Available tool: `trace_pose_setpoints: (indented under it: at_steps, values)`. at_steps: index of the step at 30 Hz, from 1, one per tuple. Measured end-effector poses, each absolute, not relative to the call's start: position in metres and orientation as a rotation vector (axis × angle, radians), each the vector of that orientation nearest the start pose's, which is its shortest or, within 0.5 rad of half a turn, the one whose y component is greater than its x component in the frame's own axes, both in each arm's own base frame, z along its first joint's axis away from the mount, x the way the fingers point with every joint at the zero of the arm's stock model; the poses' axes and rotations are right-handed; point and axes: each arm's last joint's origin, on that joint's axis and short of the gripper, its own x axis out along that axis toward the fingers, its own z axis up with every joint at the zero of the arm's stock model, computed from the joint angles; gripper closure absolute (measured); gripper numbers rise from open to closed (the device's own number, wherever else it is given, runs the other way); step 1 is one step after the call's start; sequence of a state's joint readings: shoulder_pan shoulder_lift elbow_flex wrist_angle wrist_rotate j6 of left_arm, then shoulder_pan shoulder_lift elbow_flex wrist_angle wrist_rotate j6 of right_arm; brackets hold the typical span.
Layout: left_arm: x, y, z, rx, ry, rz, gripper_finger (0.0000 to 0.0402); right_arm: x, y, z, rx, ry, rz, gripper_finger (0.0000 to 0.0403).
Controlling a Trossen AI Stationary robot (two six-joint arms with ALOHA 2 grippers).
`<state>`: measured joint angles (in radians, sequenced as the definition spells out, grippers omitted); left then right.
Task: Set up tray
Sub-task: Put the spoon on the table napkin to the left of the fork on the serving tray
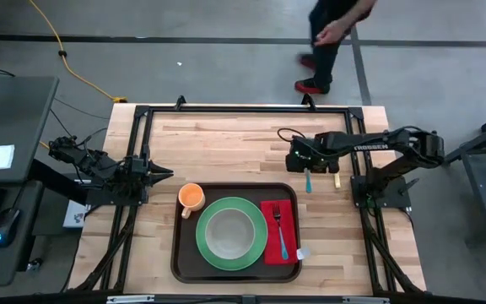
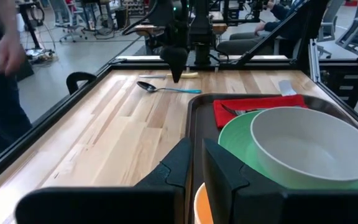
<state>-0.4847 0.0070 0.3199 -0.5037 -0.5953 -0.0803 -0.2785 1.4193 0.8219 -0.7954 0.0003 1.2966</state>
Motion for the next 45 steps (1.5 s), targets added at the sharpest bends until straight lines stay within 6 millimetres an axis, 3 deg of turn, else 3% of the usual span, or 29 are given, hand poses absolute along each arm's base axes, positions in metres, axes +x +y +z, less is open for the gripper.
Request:
trace_pose_setpoints:
  at_steps: [8,36,45]
  values:
    - [0.061,-0.014,0.220,0.015,0.159,0.117,0.0332,0.214,-0.072,0.158,1.321,1.016,-1.097,0.0201]
    - [0.061,-0.014,0.220,0.015,0.159,0.118,0.0332,0.205,-0.099,0.159,1.259,1.000,-1.101,0.0203]
    - [0.061,-0.014,0.220,0.014,0.159,0.118,0.0332,0.212,-0.101,0.135,1.248,1.123,-1.125,0.0203]
